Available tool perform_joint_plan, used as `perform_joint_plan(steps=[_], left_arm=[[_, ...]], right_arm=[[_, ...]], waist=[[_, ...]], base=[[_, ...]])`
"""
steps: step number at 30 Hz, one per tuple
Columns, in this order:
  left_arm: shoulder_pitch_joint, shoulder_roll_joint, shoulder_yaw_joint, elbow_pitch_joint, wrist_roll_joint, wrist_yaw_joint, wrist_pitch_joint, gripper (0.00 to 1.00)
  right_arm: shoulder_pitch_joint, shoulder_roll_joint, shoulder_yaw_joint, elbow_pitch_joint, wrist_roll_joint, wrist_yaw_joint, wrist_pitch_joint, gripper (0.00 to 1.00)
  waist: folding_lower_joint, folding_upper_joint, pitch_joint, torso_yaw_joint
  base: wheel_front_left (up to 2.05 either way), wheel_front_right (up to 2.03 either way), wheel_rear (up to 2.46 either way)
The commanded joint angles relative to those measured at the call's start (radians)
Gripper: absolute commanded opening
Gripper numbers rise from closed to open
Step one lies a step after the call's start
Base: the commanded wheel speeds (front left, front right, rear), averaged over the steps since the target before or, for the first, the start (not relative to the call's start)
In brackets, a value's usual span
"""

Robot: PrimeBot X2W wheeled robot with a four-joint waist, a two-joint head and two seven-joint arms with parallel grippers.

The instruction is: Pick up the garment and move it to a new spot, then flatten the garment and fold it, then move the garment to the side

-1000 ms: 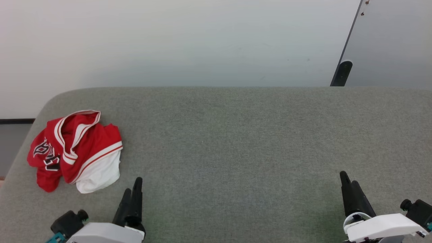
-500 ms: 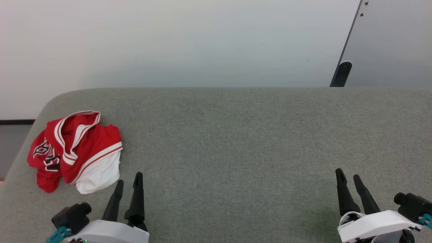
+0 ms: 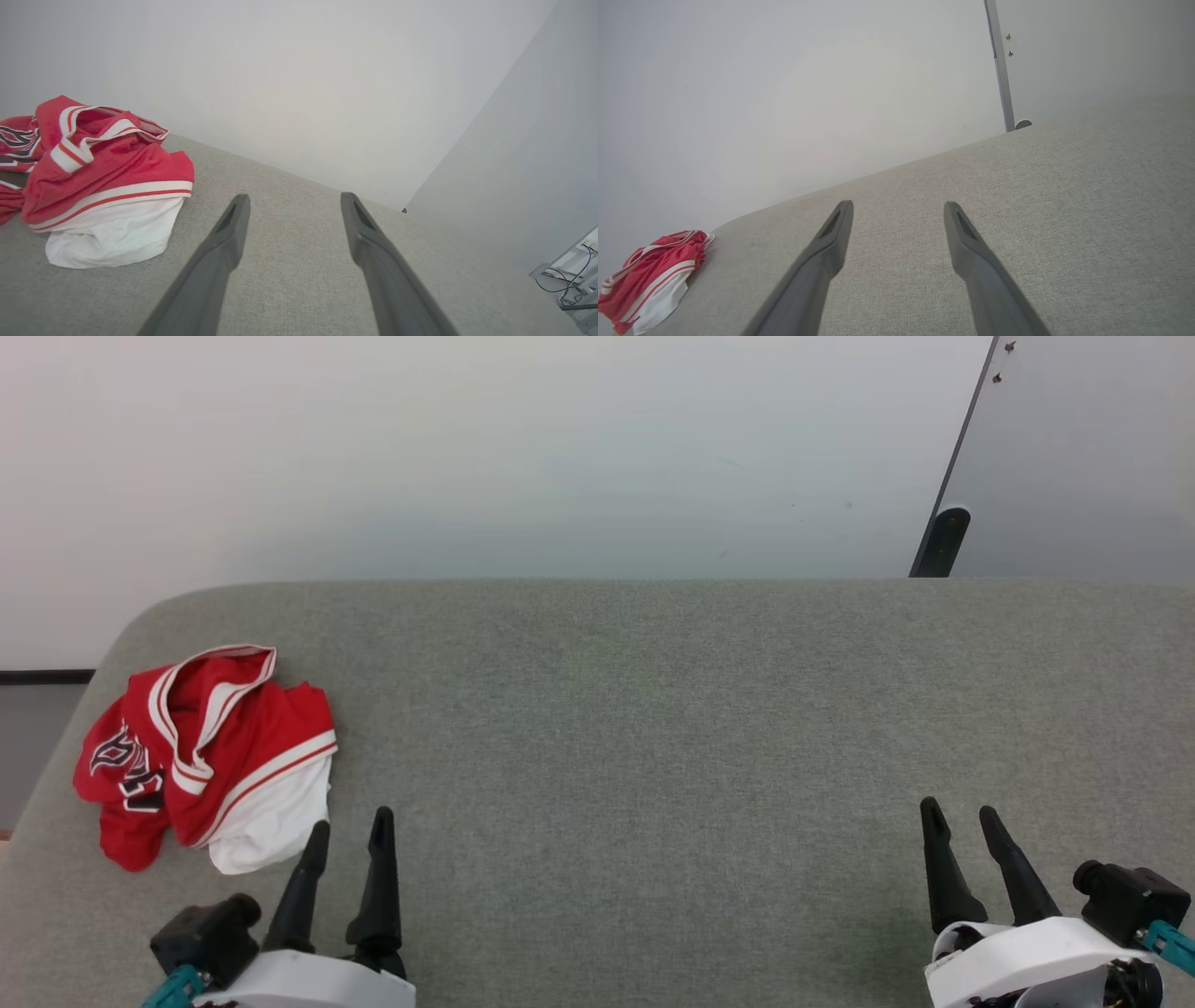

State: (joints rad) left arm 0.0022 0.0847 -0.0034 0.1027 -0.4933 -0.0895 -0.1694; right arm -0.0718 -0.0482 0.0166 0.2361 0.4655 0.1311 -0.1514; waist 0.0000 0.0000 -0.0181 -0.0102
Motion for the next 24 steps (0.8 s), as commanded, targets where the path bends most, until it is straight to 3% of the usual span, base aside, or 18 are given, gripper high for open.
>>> perform_joint_plan(steps=[1, 24], left_arm=[[0.002, 0.0, 0.004, -0.014, 0.03, -0.007, -0.01, 1.0], [0.018, -0.016, 0.018, -0.043, 0.26, -0.027, -0.06, 1.0]], right_arm=[[-0.023, -0.001, 0.004, -0.011, -0.03, 0.0, -0.01, 1.0], [-0.033, -0.002, 0.017, -0.028, -0.241, -0.001, -0.056, 1.0]], waist=[[0.0, 0.0, 0.0, -0.001], [0.0, 0.0, -0.008, 0.0]], base=[[0.0, 0.0, 0.0], [0.0, 0.0, 0.0]])
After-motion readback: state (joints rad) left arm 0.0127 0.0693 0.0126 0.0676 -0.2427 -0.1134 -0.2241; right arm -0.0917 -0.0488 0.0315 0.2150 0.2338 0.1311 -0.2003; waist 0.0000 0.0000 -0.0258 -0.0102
